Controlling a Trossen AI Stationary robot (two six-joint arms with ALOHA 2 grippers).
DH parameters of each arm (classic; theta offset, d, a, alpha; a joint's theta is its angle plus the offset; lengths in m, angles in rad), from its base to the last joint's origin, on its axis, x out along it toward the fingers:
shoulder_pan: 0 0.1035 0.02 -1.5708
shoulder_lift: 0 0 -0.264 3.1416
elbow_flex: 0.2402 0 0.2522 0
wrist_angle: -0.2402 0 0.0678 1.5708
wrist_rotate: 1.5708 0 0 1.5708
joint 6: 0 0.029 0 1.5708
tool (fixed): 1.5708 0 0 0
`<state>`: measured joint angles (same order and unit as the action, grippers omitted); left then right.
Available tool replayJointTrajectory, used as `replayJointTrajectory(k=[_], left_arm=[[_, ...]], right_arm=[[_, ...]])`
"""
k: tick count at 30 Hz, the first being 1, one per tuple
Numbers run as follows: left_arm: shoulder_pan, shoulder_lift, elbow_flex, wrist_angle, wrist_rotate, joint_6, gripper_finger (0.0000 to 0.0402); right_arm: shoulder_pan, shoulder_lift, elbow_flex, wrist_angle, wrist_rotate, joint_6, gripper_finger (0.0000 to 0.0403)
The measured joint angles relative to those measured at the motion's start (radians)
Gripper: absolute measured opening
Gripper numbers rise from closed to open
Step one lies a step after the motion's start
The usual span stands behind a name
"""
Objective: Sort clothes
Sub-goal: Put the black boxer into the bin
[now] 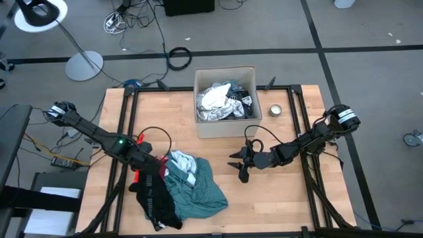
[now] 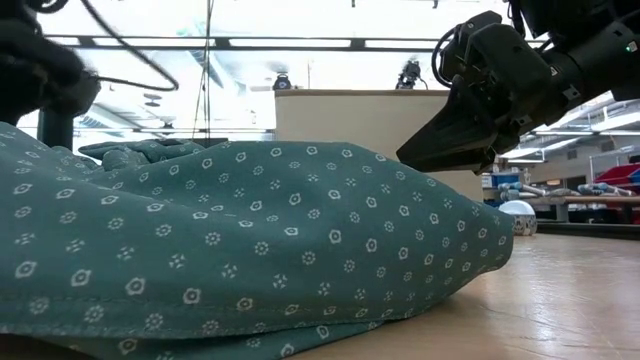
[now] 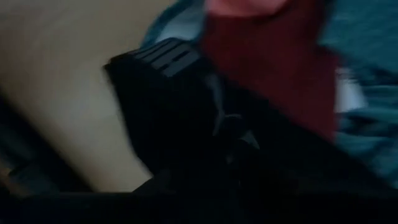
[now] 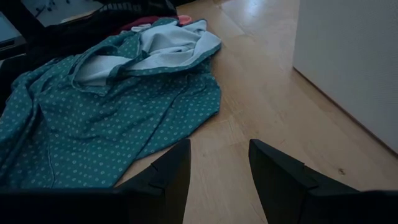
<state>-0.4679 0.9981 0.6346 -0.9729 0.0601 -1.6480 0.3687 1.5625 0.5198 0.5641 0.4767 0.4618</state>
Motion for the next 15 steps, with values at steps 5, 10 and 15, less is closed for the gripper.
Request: replayJointTrajectory(k=[5, 10, 15], left_arm=[[0.000, 0.047, 0.000, 0.024, 0.013, 0.032, 0.0078], [0.000, 0.071, 0.000, 0.114, -0.011, 0.101, 0.0046], [0.000, 0.055, 0.006, 0.102, -0.013, 0.165, 0.0007]], right_arm=[[0.000, 0.000, 0.000, 0.000, 0.000, 0.000, 0.0165], [-0.001, 0.000, 0.000, 0.000, 0.000, -0.001, 0.0165], [-0.001, 0.000, 0.000, 0.000, 0.000, -0.001, 0.0165]])
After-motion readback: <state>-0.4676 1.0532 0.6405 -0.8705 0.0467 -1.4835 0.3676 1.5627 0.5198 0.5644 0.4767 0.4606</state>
